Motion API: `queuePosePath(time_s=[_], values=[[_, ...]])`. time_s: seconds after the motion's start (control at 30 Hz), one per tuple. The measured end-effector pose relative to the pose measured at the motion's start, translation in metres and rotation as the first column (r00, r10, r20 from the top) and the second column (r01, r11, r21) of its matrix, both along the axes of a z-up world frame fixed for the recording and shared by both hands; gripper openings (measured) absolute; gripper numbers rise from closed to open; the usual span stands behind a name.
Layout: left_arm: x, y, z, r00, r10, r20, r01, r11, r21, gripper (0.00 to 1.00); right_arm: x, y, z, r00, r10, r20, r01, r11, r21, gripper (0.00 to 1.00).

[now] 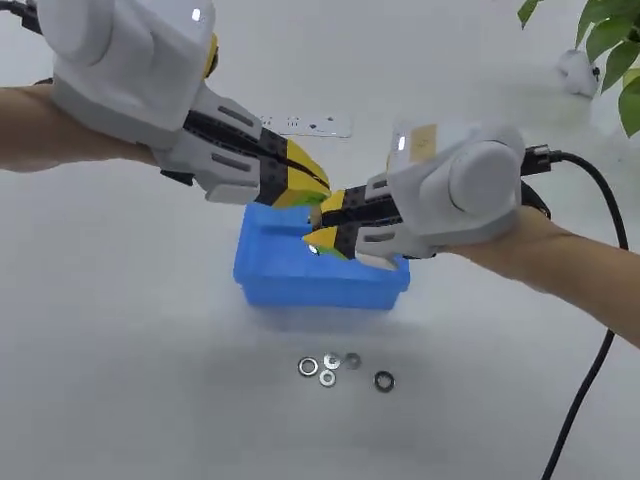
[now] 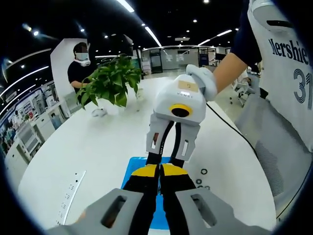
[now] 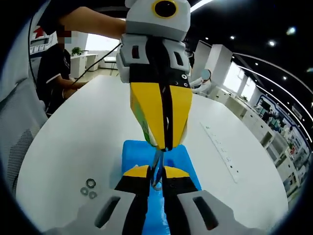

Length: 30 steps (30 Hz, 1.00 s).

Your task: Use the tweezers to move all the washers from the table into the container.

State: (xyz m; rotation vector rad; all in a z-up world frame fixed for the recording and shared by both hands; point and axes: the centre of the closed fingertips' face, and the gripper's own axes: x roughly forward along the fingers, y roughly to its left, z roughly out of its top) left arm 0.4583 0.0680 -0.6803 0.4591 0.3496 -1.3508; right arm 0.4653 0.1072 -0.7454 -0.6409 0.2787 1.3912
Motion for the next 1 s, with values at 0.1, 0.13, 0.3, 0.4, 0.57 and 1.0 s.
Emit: queuePosePath(time_s=[0.1,0.13,0.3,0.4,0.57,1.0], values=[[0.006,-0.001,-0.008,1.0,-0.001,-0.012,0.001,1.0,-0.002,0.05,0.008,-0.002,-0.011,1.0,-0.012,-0.023,0.012,1.0,-0.006,0.1],[0.007,-0.001,-0.009,1.0,0.001,-0.017,-0.001,1.0,-0.004,0.05,0.008,-0.002,-0.012,1.0,-0.014,-0.028,0.014,1.0,-0.006,0.1],[0.01,-0.001,-0.016,1.0,0.002,-0.03,-0.002,1.0,0.001,0.05,0.007,-0.002,-0.018,0.998,-0.024,-0.052,0.024,1.0,-0.009,0.1],[0.008,-0.002,-0.019,0.999,-0.002,-0.032,0.003,1.0,0.006,0.05,0.005,-0.002,-0.02,0.998,-0.026,-0.063,0.025,1.0,-0.011,0.1],[0.008,-0.001,-0.023,0.999,-0.002,-0.043,0.002,1.0,0.007,0.05,0.004,-0.003,-0.024,0.997,-0.026,-0.069,0.025,0.999,-0.02,0.1],[0.008,0.001,-0.023,0.998,0.006,-0.06,-0.006,1.0,0.005,0.05,0.005,-0.003,-0.022,0.998,-0.034,-0.055,0.031,0.999,-0.04,0.12]])
